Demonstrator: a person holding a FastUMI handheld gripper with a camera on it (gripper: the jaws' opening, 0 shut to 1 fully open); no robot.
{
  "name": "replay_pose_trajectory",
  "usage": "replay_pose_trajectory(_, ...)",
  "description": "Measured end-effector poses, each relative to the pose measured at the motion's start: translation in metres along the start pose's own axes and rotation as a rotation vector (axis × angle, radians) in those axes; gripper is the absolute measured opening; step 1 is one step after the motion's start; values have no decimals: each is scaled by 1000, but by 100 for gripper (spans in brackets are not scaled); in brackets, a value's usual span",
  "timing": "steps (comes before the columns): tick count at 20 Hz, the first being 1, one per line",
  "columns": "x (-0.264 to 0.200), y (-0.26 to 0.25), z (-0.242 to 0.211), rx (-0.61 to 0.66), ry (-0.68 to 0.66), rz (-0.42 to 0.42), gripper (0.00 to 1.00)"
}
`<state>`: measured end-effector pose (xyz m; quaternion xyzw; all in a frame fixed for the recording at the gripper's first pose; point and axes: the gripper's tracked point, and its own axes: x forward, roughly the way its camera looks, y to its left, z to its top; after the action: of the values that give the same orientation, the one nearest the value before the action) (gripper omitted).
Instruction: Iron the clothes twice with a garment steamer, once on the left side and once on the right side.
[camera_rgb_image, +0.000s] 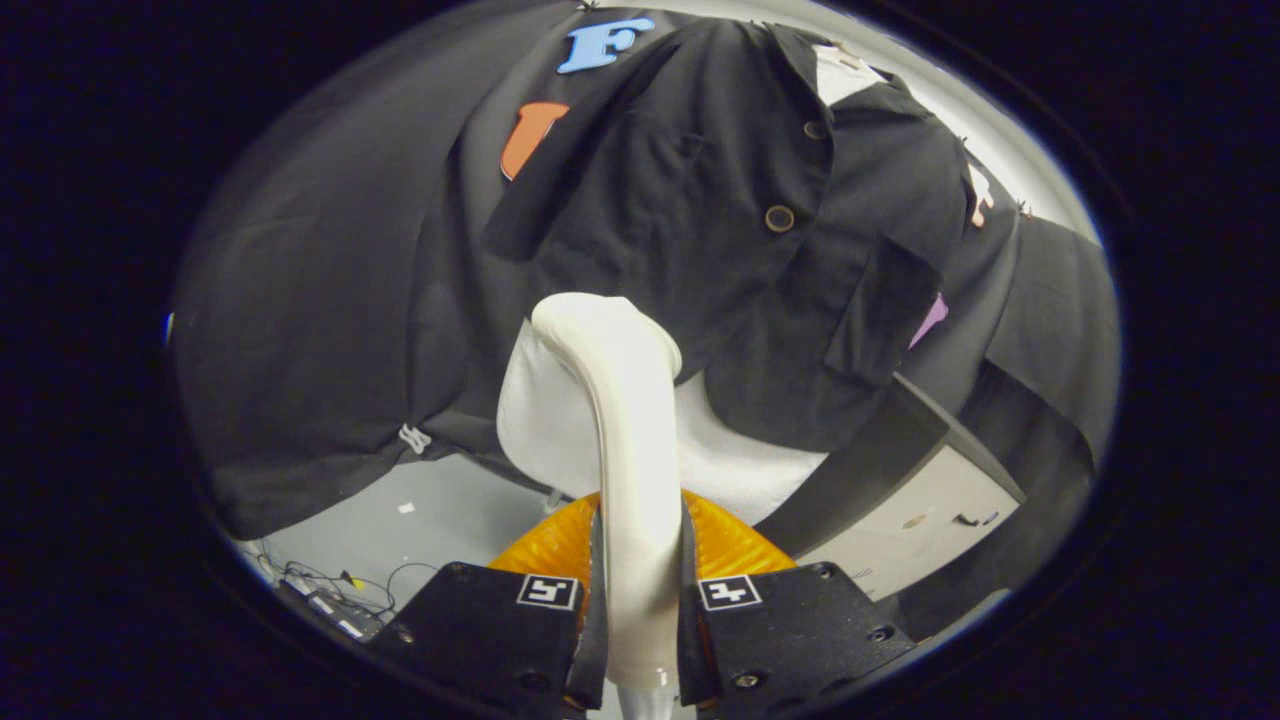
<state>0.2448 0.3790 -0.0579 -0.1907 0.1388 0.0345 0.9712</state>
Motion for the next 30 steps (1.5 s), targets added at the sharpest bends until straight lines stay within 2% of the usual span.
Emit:
replay_pose_trajectory(4,-11,-3,-24,45,23,36,31)
replay_pose_trajectory(7,-40,-22,-38,72,12,56,31)
replay_pose_trajectory(15,-120,-119,-70,156,-46,60,31)
replay_pose_trajectory(23,-226,-228,-153,268,-24,21,30)
replay_pose_trajectory(30,-288,-297,-208,336,-13,-23,30)
